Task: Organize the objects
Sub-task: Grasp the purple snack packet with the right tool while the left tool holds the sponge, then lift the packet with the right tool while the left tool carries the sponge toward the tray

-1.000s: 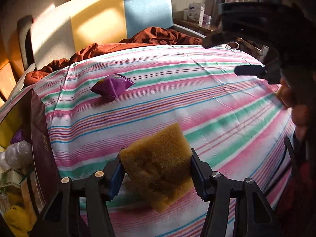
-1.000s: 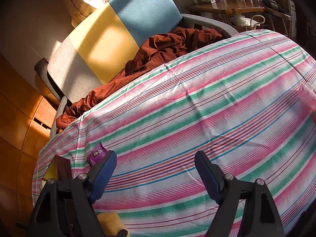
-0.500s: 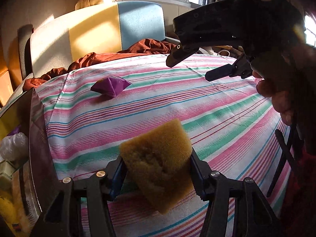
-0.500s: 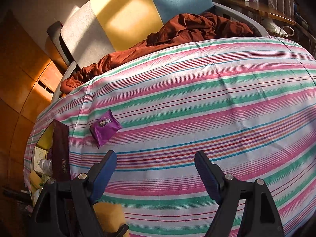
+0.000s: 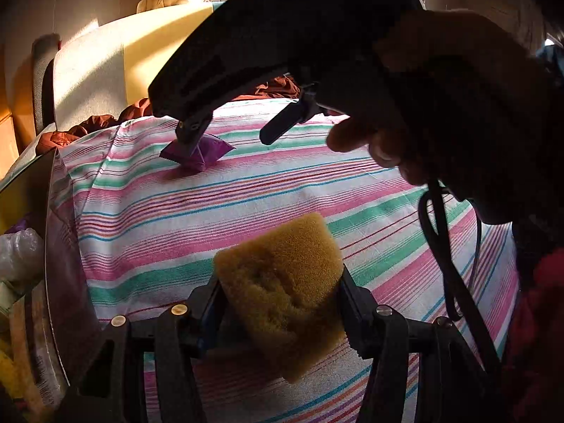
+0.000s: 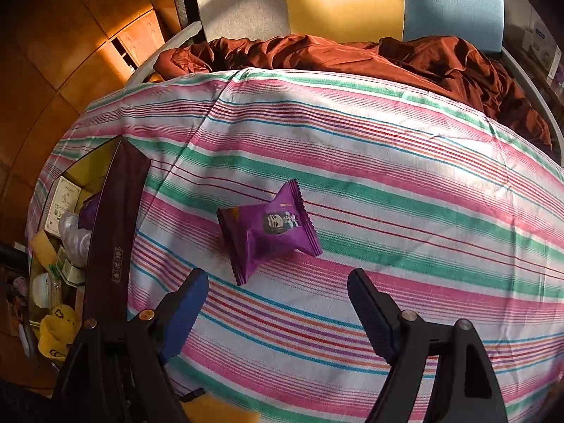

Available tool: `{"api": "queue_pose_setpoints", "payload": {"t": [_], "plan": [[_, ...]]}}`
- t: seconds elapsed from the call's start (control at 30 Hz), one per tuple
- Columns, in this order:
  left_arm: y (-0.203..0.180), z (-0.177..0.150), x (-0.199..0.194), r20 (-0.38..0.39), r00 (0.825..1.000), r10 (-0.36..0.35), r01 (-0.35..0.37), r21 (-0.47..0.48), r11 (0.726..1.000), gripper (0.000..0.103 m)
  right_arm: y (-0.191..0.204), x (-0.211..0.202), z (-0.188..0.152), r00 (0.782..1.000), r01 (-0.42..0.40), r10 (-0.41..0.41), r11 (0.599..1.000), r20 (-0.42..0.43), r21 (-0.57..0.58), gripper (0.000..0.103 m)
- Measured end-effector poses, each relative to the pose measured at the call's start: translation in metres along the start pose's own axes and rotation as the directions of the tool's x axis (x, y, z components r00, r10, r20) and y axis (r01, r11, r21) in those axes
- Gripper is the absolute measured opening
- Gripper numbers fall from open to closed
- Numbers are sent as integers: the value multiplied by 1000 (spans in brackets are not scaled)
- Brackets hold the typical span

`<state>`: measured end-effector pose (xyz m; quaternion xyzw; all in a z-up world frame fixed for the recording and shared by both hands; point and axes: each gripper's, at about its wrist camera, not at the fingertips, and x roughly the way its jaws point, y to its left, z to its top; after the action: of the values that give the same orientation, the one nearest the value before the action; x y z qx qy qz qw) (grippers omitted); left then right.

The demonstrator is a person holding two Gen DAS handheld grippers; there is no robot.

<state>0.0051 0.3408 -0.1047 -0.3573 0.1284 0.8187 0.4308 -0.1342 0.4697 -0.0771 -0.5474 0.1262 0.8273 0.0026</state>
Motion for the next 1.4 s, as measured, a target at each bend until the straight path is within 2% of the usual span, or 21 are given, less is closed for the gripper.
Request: {"api": "queue_pose_setpoints", "payload": {"t": [0.23,0.27,0.3,0.33,0.4,0.53,0.67,0.83,0.97,1.1,1.4], "plan": [[4,0,0,0,1000,-27,27,-22,999,59,15,35,27,995,66,-72,995,-71,-80,83],[4,-1,-1,0,1000,-28,28,-23,999,59,16,37,27,994,76,-83,993,-74,-90,80],[4,-1,-1,0,1000,-29,29,-24,999,59,18,35,27,992,106,-113,989,-60,-102,66],[4,-1,-1,0,1000,-30,30,-25,999,59,16,32,25,993,98,-103,991,-55,-94,59],[4,-1,-2,1,1000,-32,32,-27,999,59,12,24,17,996,71,-76,994,-54,-77,56],[4,-1,-2,1,1000,-31,31,-26,999,59,-5,10,-21,988,127,-133,989,-80,-70,56],[2,-3,-3,1,1000,-24,24,-21,999,59,-38,-13,-67,983,163,-159,985,-94,46,56],[0,-5,-3,-1,1000,-12,12,-11,1000,59,-65,-38,-113,977,211,-198,958,-84,193,56],[-6,-8,-4,-2,1000,2,-2,0,1000,59,-65,-37,-114,973,230,-219,952,-75,199,57],[-4,-3,1,-7,1000,20,-20,15,1000,59,-70,-37,-113,979,204,-195,956,-65,210,57],[-9,-3,2,-11,998,59,-58,48,997,59,-63,-32,-108,976,217,-210,960,-59,179,58]]}}
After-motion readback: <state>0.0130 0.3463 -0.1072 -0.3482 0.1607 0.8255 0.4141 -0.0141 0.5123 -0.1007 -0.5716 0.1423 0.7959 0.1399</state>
